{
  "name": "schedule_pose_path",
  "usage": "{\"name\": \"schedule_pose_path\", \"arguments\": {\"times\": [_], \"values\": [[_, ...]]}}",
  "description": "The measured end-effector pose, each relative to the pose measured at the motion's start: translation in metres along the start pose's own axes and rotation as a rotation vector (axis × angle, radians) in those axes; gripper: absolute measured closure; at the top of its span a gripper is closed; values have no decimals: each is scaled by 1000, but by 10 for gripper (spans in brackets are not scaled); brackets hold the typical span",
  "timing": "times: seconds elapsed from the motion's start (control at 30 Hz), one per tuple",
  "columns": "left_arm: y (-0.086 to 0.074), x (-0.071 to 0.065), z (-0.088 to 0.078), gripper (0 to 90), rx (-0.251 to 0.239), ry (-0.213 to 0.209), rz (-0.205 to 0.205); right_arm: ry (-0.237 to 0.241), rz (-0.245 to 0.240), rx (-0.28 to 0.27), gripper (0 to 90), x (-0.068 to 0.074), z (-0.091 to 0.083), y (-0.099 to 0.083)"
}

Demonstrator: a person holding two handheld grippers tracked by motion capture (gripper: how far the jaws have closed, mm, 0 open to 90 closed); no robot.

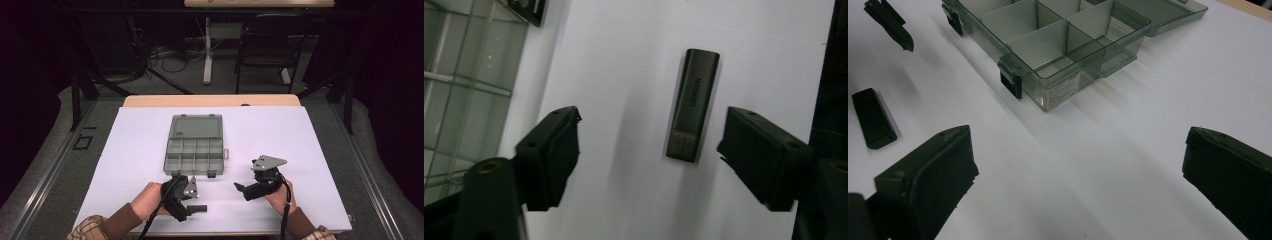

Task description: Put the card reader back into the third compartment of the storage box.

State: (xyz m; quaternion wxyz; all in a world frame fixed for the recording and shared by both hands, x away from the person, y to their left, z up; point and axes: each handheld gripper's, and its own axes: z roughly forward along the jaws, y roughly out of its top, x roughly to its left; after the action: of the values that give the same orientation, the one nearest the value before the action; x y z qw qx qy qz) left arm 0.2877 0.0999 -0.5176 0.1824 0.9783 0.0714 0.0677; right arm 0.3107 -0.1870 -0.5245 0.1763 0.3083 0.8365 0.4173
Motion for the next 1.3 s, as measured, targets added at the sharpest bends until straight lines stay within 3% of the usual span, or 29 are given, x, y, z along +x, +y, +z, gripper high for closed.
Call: {"name": "schedule_pose_path", "arguments": {"times": [0.33, 0.57, 0.77, 1.03, 1.2, 1.3], "values": [[5, -2, 6, 549, 54, -64, 30, -1, -3, 5, 0, 0, 1, 0], [10, -2, 10, 647, 99, -103, 53, -1, -3, 6, 0, 0, 2, -1], [13, 0, 14, 704, 131, -127, 63, 1, -8, 7, 0, 0, 2, -1], [22, 6, 17, 711, 192, -176, 71, -1, -6, 8, 0, 0, 2, -1], [24, 7, 18, 729, 206, -189, 72, -1, -4, 13, 0, 0, 2, -1], [23, 6, 16, 732, 202, -177, 78, -1, -5, 10, 0, 0, 2, -1]]}}
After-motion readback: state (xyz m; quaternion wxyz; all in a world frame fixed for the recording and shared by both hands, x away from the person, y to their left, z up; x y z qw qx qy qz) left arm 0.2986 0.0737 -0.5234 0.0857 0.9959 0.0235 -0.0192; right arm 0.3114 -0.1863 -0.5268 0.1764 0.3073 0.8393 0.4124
